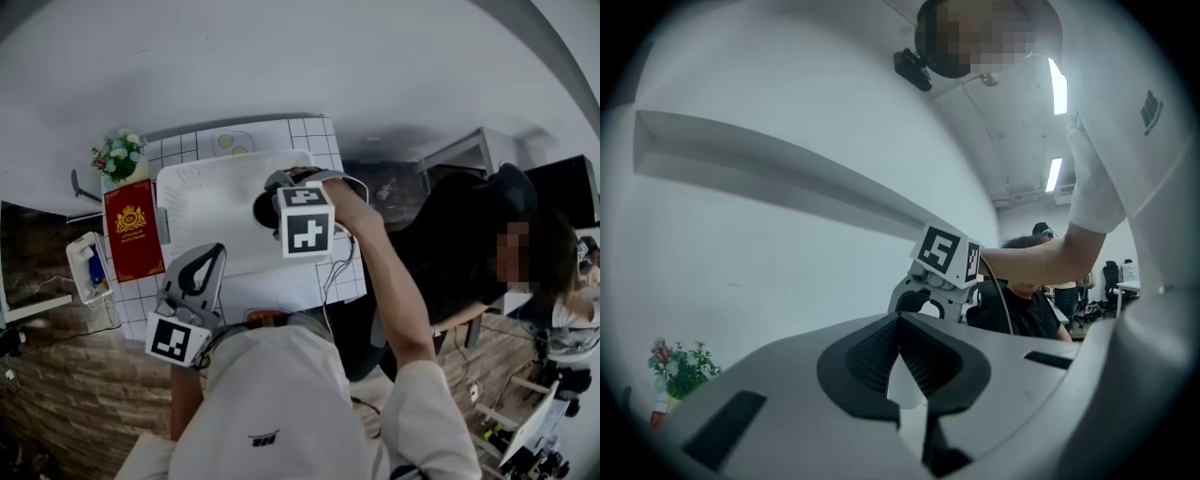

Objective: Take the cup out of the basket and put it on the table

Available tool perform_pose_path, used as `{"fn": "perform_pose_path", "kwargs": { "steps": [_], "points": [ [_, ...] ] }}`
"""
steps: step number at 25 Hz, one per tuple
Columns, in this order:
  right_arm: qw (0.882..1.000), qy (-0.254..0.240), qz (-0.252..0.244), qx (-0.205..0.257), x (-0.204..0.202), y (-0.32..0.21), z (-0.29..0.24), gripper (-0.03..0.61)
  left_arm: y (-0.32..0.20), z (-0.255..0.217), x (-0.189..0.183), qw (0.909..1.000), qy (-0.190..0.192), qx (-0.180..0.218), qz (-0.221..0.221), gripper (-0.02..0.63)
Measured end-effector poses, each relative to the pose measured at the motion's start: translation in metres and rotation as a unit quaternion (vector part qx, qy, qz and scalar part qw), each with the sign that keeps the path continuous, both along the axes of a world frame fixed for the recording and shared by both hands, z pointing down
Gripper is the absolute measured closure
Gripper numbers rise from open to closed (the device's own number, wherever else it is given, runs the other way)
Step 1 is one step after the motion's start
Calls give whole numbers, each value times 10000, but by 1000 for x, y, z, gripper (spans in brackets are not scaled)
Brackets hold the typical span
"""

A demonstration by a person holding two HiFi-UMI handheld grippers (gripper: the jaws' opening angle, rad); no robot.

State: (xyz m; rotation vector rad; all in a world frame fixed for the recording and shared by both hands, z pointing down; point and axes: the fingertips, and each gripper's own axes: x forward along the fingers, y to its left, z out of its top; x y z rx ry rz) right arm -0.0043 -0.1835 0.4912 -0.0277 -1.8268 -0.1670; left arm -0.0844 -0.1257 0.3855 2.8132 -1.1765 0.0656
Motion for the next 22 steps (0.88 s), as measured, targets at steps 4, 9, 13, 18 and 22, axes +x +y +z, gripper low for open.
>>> {"fn": "perform_pose_path", "kwargs": {
  "steps": [4,9,13,18,22],
  "points": [
    [10000,16,46,67,4,11,-19,201,6,0,1,9999,7,27,115,603],
    [9999,10,125,44,10,26,-38,201,10,-1,1,9996,65,46,253,603],
    [9997,-10,239,80,15,37,-51,201,13,0,0,9993,77,38,362,603],
    [9990,-70,394,173,23,51,-73,201,15,0,1,9987,83,62,499,603],
    [9986,-56,471,249,33,66,-86,201,16,2,7,9979,51,69,637,603]
  ]
}}
